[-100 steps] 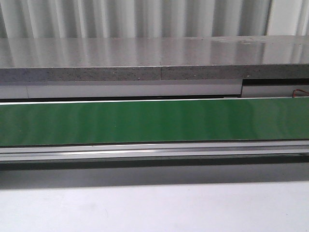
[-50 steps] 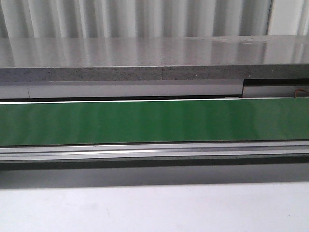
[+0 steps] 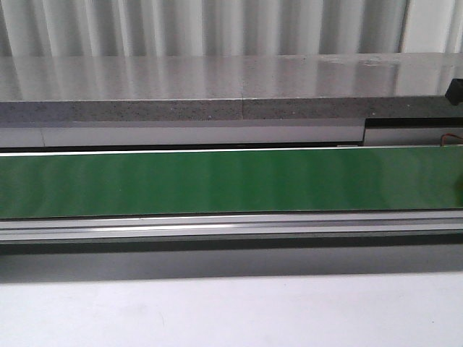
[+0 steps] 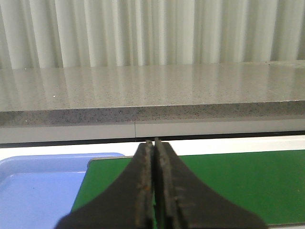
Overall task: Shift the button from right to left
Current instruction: 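Lift the button with the right gripper and carry it over the belt, then set the button on the belt, open the right gripper and withdraw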
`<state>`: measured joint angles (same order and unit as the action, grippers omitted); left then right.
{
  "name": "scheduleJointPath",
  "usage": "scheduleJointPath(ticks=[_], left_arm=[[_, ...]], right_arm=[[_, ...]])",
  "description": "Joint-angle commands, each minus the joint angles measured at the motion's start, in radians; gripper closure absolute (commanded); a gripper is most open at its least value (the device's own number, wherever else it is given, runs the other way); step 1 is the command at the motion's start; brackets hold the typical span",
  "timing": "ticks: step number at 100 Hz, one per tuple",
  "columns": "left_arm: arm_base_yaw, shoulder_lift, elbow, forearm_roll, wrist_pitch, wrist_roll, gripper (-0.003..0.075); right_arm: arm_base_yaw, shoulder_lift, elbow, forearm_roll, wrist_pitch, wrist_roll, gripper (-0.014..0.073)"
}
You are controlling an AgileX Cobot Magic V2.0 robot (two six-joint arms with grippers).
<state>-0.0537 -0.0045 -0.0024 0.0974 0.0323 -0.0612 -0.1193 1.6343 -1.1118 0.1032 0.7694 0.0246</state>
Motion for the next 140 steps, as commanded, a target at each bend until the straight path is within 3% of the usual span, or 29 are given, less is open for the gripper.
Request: scheduleJointPath(ticks=[1,10,27,37,69,105,140], left_arm=[[-0.005,-0.035,0.024,-0.003,-0.085,-0.008,0.0740],[-0.005,-0.035,0.024,-0.003,-0.085,-0.008,0.0740],[-0.005,-0.035,0.024,-0.003,-0.085,-0.008,0.0740],[-0.005,-0.035,0.024,-0.003,-0.085,-0.008,0.0740],[-0.005,-0.035,0.024,-0.003,-0.085,-0.008,0.0740],[-0.005,-0.035,0.024,-0.003,-0.085,-0.008,0.0740],[-0.005,-0.035,0.024,-0.003,-0.085,-0.008,0.0740]], right_arm=[[-0.001,-0.032,-0.024,-0.007,-0.031,0.003,0.0348],[-0.001,-0.031,-0.024,-0.007,-0.030,0.003,0.0285],[-0.001,-0.031,-0.024,-0.007,-0.032,0.002,0.0069],[-0.001,-0.031,-0.024,-0.007,-0.043,0.002,0.0004],[0.006,-0.100,-0.024,-0.006,-0.071,-0.034,-0.0001],[0.072,-0.357,-0.010,-0.006,-0.092,-0.055,-0.0001],[0.078,-0.663,0.227,-0.007,-0.180,-0.082,0.0000]])
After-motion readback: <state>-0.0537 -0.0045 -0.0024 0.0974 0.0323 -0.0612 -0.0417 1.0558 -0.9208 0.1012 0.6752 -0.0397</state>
